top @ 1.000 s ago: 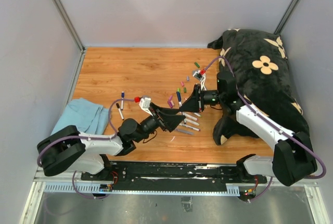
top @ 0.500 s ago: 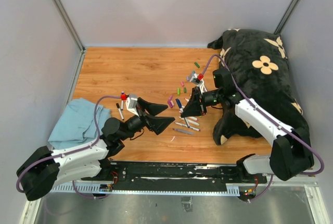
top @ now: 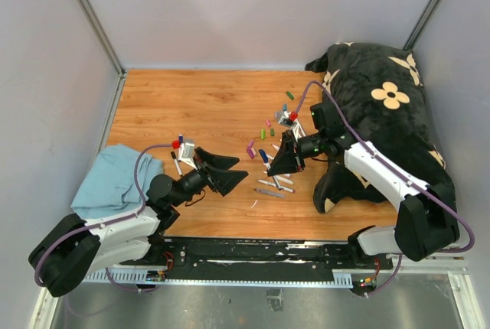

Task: Open the pen caps
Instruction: Open the pen cap from the pen.

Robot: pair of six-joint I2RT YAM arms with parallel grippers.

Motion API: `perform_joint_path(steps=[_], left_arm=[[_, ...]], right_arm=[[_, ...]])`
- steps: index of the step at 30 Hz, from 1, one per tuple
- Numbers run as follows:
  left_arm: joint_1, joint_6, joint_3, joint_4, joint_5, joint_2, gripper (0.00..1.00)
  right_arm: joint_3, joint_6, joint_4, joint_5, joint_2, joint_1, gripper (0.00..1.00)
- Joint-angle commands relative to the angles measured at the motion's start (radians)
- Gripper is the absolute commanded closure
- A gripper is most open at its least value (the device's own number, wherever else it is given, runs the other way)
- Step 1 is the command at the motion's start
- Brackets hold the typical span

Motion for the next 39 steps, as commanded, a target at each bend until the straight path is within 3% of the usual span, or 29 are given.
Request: perform_joint_path(steps=[1,7,18,28,35,39], left_arm=[[0.015,-0.040,-0.011,0.116,0.030,0.012,0.01],[0.015,-0.061,-0.016,0.158,0.019,0.047,0.01],[0.018,-0.148,-0.007,0.393,0.076,0.229,0.01],[0.018,-0.116,0.030,0.390,0.043,0.269,0.02],[0.018,-0.138,0.099,0.426,0.086,0.356,0.11],[0.016,-0.183,0.132,0.507,0.136,0.436,0.28]], right_arm=[[0.031,-0.039,-0.028,-0.036,0.005,-0.012,0.97],[0.032,-0.045,-0.037,-0.042,0.013,-0.008,0.97],[0.046,-0.081,-0.076,-0.051,0.027,0.011,0.96],[0.057,-0.104,-0.105,-0.064,0.044,0.029,0.95],[0.060,-0.118,-0.117,-0.066,0.049,0.039,0.95],[0.061,-0.117,-0.117,-0.065,0.053,0.042,0.95]])
